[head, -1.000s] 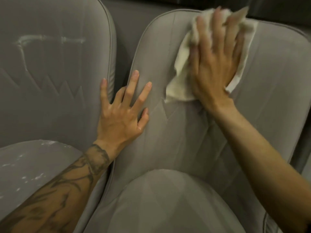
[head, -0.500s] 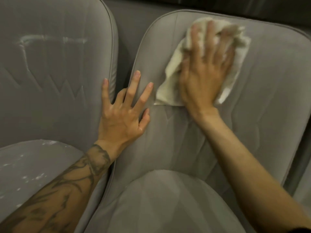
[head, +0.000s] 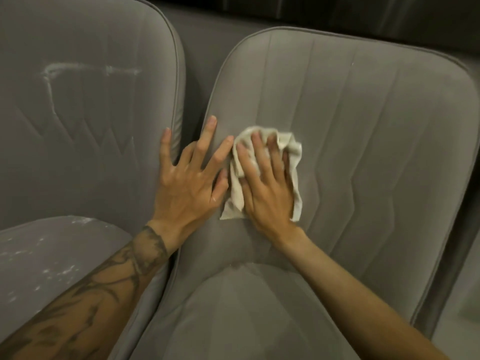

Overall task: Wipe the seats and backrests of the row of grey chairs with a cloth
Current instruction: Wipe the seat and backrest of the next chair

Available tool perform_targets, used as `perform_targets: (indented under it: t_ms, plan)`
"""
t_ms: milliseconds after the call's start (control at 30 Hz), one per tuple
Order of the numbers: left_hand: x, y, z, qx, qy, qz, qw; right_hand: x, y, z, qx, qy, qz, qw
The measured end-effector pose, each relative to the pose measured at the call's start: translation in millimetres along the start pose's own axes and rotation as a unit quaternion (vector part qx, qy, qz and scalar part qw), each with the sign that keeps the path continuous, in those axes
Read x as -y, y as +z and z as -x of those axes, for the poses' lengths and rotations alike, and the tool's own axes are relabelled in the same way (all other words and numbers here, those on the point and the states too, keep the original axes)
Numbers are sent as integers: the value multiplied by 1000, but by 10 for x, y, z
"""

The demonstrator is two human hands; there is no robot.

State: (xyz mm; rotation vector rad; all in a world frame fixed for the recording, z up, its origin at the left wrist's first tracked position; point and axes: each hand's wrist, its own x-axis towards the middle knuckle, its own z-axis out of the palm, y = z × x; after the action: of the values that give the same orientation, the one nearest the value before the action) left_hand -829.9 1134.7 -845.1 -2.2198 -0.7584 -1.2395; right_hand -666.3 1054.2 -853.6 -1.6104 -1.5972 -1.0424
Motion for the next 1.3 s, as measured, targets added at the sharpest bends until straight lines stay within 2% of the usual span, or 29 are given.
perform_targets:
  t_ms: [100, 167, 300, 367, 467, 567, 700, 800, 867, 933, 1000, 1067, 1133, 1200, 1300]
  plan:
    - [110, -77, 87, 28, 6, 39, 999, -62, -79, -71, 13, -25, 9, 1000]
    - [206, -109, 149, 36, 15, 45, 998, -114, -95, -555, -28, -37, 15, 999]
    - [288, -89, 253, 22, 5, 55, 998, -34, 24, -1201, -101, 17, 9, 995]
    - [286, -60, 310, 20, 5, 49, 999, 49, 107, -894, -84, -4, -4, 996]
    - [314, -35, 352, 14, -1, 56, 998, 259, 171, 25, 19, -56, -69, 996]
    - [312, -32, 351, 19, 5, 43, 999, 394, 164, 669, 92, -51, -97, 990]
    - [314, -29, 355, 24, 7, 28, 999, 212, 69, 224, 58, -70, -35, 995]
    - [317, -19, 357, 14, 6, 24, 1000, 161, 93, -369, -13, -6, -39, 999]
    - [308, -12, 353, 7, 7, 21, 1000, 262, 185, -361, -38, 20, -62, 997]
    - [308, -2, 354, 6, 10, 15, 1000, 433, 272, -20, -22, 16, -100, 995]
    - [315, 7, 372, 9, 12, 9, 1000, 609, 306, 485, 34, 11, -141, 989]
    - [326, 11, 373, 13, 11, 5, 1000, 709, 276, 854, 76, 0, -140, 987]
    - [324, -3, 372, 17, 8, 2, 1000, 610, 224, 841, 89, -34, -110, 989]
    - [318, -5, 370, 14, 10, 2, 1000, 389, 216, 392, 59, -53, -70, 994]
    - [341, 6, 371, 9, 11, 7, 1000, 139, 254, -438, -61, 45, -31, 997]
